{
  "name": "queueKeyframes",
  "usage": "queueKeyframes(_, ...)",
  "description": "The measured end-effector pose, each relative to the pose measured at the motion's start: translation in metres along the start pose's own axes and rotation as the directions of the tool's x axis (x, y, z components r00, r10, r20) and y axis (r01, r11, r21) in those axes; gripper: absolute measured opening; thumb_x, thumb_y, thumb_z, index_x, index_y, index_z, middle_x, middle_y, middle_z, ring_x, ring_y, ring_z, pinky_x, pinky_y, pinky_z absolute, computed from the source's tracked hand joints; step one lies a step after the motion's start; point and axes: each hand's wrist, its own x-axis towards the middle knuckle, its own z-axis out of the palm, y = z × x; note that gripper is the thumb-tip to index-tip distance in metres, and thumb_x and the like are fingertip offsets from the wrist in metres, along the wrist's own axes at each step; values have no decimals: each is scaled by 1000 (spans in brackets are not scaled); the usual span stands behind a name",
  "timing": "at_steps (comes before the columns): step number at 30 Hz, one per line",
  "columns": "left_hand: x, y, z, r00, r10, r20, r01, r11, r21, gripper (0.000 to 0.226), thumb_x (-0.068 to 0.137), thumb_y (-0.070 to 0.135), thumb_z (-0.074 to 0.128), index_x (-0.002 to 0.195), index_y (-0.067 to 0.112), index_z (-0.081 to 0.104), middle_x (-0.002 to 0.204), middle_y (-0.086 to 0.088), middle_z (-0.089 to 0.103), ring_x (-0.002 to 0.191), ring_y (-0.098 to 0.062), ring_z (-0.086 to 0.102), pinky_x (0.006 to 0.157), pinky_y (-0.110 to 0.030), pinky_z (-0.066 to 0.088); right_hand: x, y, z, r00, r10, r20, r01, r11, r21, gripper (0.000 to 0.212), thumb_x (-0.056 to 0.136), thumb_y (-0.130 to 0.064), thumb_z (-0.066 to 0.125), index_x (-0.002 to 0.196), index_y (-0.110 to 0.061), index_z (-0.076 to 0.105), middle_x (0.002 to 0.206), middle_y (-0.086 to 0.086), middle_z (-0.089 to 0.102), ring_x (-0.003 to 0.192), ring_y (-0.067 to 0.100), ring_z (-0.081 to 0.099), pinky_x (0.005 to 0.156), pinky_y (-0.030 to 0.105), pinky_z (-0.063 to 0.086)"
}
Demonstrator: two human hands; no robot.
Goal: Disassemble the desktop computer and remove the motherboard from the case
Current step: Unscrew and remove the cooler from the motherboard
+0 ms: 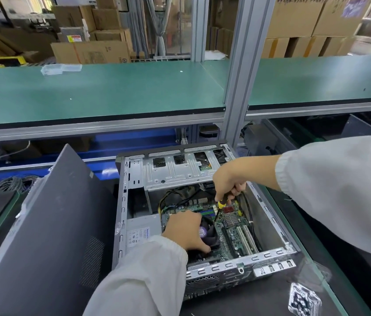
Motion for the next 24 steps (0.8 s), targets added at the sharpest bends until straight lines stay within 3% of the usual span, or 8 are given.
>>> queueKeyframes(3, 1, 0, 0, 1000, -6, -11, 6, 1000, -12, 62, 57, 62, 72, 97, 17, 57, 93, -2, 63, 83, -24, 60, 64, -31, 42, -11, -1, 27, 861, -428, -275, 127, 705, -697, 15, 93, -14, 53, 80, -8, 57, 78, 6, 57, 65, 21, 55, 55, 28, 39)
queueKeyframes(6, 0, 0, 0, 1000, -7, -17, 7, 1000, -15, 62, 57, 60, 72, 99, 16, 58, 92, -2, 65, 81, -23, 60, 65, -33, 44, -18, 1, 47, 649, -745, -155, 37, 234, -971, 13, 85, -1, 54, 95, -4, 61, 105, 16, 57, 78, 29, 54, 56, 33, 34)
queueKeyframes(9, -1, 0, 0, 1000, -10, -17, 10, 1000, -19, 60, 57, 61, 71, 96, 17, 58, 91, -2, 64, 79, -23, 59, 63, -31, 43, -19, 0, 38, 782, -547, -298, 58, 540, -840, 7, 90, -14, 57, 93, -7, 59, 92, 8, 60, 72, 25, 53, 50, 31, 33)
queueKeyframes(12, 1, 0, 1, 1000, 0, -14, 0, 1000, -9, 62, 56, 63, 70, 97, 18, 58, 93, -1, 63, 82, -23, 60, 63, -32, 43, -9, -2, 24, 946, -251, -207, 111, 847, -521, 44, 97, -42, 47, 70, -8, 53, 64, 3, 54, 60, 19, 51, 56, 27, 40)
queueKeyframes(15, 3, -1, 3, 1000, 2, -19, -2, 1000, 0, 64, 55, 65, 69, 97, 18, 57, 92, 0, 63, 80, -22, 59, 62, -30, 41, -7, -7, 28, 947, -258, -192, 95, 795, -598, 37, 100, -29, 43, 71, -8, 54, 63, 2, 50, 52, 17, 44, 50, 24, 37)
queueKeyframes(17, 3, -1, 4, 1000, 2, -23, -2, 1000, -8, 64, 55, 65, 69, 96, 18, 57, 91, 0, 63, 76, -21, 57, 61, -30, 41, -17, -9, 40, 852, -413, -322, 15, 634, -773, 12, 95, -12, 48, 93, -10, 59, 78, 1, 57, 61, 20, 46, 47, 27, 34)
queueKeyframes(20, 3, -1, 4, 1000, 4, -28, -4, 1000, -14, 64, 54, 65, 69, 96, 18, 57, 91, 0, 63, 77, -21, 58, 62, -31, 41, -26, 0, 54, 705, -632, -322, -38, 420, -907, 19, 89, -2, 50, 101, -12, 61, 97, 7, 63, 67, 23, 45, 53, 30, 32)
queueKeyframes(24, 1, 0, 3, 1000, 2, -21, -3, 1000, -21, 63, 56, 64, 70, 96, 18, 56, 90, 0, 62, 75, -20, 53, 62, -31, 40, -38, 23, 56, 750, -516, -413, 26, 647, -762, 10, 89, -17, 56, 81, -12, 54, 90, 7, 62, 66, 23, 47, 52, 28, 36)
